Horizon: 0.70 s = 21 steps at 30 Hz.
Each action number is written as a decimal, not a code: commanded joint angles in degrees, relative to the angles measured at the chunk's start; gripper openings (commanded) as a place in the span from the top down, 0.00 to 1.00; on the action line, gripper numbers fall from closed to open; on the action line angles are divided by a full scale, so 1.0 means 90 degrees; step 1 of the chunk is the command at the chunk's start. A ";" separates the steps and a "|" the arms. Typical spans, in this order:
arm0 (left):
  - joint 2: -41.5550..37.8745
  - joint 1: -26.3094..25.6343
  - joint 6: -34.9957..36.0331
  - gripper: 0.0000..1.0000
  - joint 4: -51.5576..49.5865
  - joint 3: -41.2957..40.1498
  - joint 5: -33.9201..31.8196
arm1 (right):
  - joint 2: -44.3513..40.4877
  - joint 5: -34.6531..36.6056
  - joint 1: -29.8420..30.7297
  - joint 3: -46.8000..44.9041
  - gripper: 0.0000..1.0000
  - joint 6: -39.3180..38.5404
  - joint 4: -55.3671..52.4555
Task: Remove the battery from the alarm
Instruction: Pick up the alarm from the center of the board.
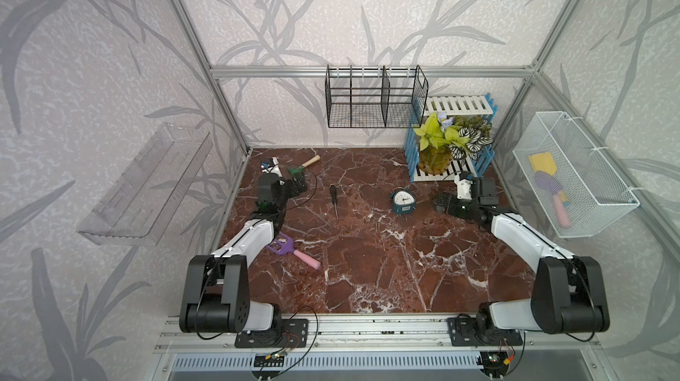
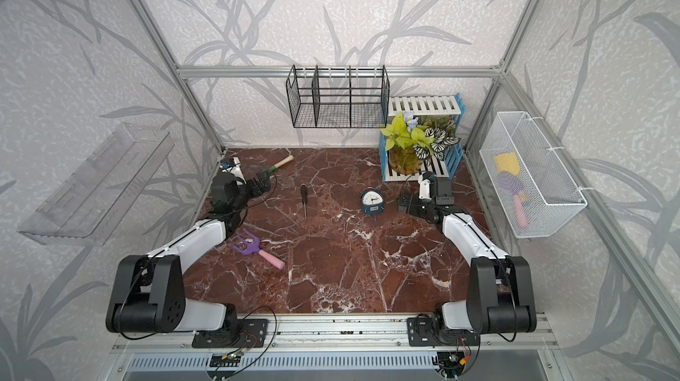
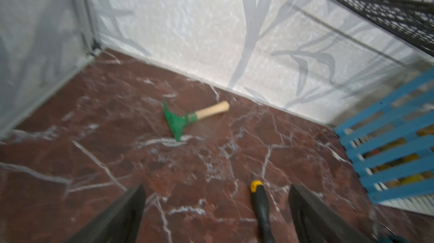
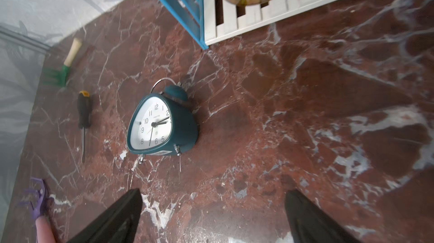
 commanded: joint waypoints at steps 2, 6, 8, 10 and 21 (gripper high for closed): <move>0.0204 -0.0333 -0.0980 0.00 -0.0124 0.0026 0.1525 | 0.0597 -0.0008 0.0511 0.0759 0.00 -0.1473 -0.1179; 0.0456 -0.0925 -0.1479 0.00 0.0031 -0.0169 0.1611 | 0.1299 0.0580 0.1268 0.1365 0.06 -0.1938 -0.1403; 0.0512 -0.1146 -0.1910 0.00 0.0389 -0.0384 0.1695 | 0.1560 0.0662 0.1314 0.1590 0.18 -0.1891 -0.1426; 0.0548 -0.1365 -0.2124 0.00 0.0590 -0.0512 0.1664 | 0.1808 0.0595 0.1341 0.1823 0.27 -0.2025 -0.1534; 0.0679 -0.1613 -0.2011 0.00 0.0320 -0.0315 0.1681 | 0.2590 0.0490 0.1484 0.2350 0.56 -0.2210 -0.1562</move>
